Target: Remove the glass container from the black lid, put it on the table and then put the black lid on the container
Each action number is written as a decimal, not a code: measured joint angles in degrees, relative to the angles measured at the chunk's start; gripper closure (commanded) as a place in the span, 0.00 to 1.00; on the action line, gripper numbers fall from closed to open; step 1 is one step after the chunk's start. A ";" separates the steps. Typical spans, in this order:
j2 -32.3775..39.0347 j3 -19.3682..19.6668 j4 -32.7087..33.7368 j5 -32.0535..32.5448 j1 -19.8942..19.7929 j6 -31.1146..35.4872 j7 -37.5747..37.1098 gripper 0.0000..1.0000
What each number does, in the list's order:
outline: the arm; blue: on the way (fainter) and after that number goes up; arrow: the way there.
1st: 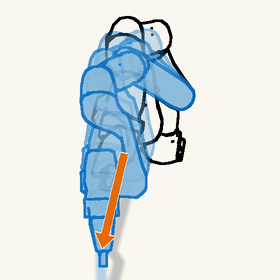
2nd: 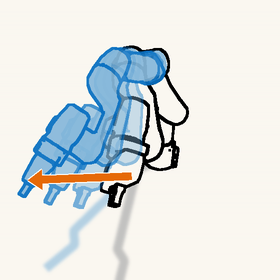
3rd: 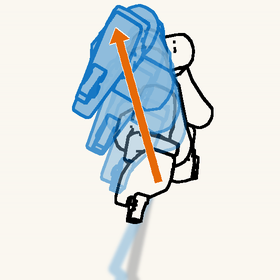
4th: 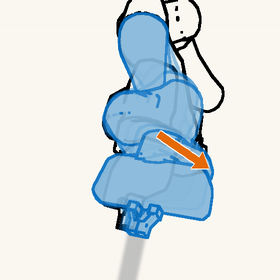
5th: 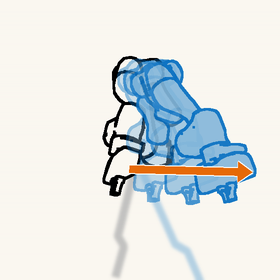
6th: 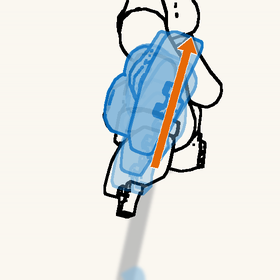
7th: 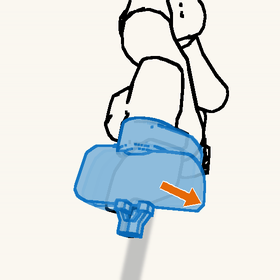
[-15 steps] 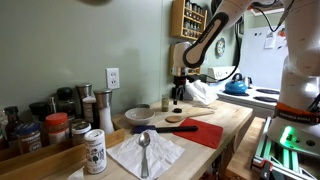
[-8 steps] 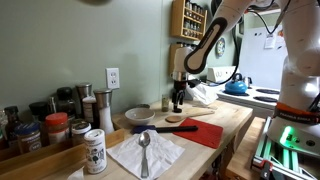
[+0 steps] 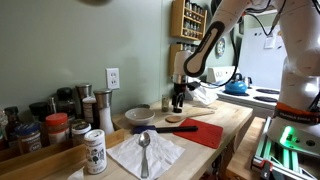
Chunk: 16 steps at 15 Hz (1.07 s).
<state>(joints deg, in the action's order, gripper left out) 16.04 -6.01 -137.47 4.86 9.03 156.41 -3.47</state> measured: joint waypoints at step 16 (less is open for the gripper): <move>1.50 0.96 1.24 0.04 -0.03 0.07 0.00 0.52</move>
<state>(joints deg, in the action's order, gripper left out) 17.54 -5.05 -136.23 4.90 9.00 156.48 -3.47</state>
